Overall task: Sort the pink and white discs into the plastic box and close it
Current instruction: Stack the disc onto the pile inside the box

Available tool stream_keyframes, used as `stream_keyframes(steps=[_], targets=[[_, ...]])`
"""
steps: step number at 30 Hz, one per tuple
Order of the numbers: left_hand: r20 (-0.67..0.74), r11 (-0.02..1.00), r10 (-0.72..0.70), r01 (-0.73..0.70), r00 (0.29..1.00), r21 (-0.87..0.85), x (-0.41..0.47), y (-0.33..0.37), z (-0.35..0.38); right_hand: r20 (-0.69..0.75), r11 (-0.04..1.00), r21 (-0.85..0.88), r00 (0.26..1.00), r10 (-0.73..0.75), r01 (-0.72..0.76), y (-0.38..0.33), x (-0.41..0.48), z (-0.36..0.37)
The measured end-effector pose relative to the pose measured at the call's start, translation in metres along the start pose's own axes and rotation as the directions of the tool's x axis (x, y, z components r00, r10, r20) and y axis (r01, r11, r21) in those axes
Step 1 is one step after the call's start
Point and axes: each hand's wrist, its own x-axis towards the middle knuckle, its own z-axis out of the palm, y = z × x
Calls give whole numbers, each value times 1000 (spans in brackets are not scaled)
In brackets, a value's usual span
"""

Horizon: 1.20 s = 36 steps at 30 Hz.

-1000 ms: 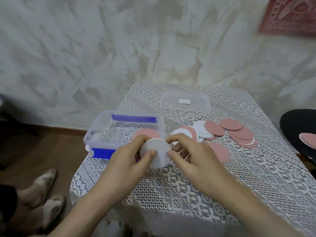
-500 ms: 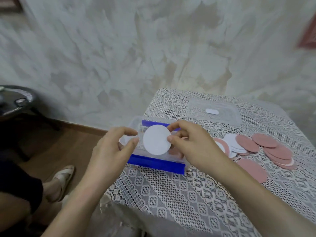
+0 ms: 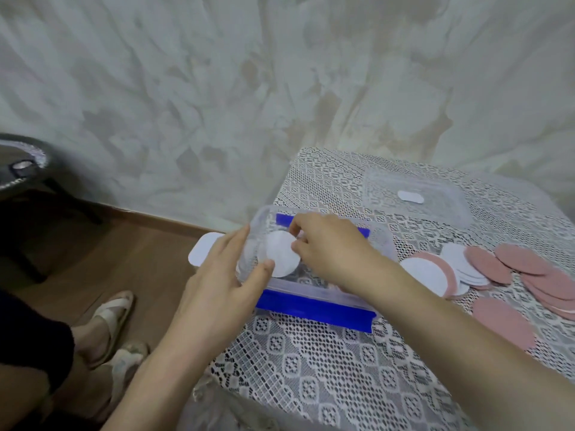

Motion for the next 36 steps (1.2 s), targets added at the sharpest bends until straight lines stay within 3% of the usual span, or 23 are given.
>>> stream_keyframes(steps=[3,15,24,29,36], targets=[[-8,1000,19,-19,1000,-13,-1,-2,0,4,986,-162,999,-42,42,0,5,2],[-13,999,12,-13,1000,-43,-2,-1,1,243,979,-174,968,-58,103,-5,-7,-9],[-3,1000,12,-12,1000,3,-4,4,-4,167,975,-186,982,-93,124,0,2,0],[4,995,13,-13,1000,96,-2,6,-8,180,971,-190,978,-109,143,1,1,-2],[-124,895,97,-32,987,444,7,32,-19,62,948,-230,975,-213,221,10,-30,-27]])
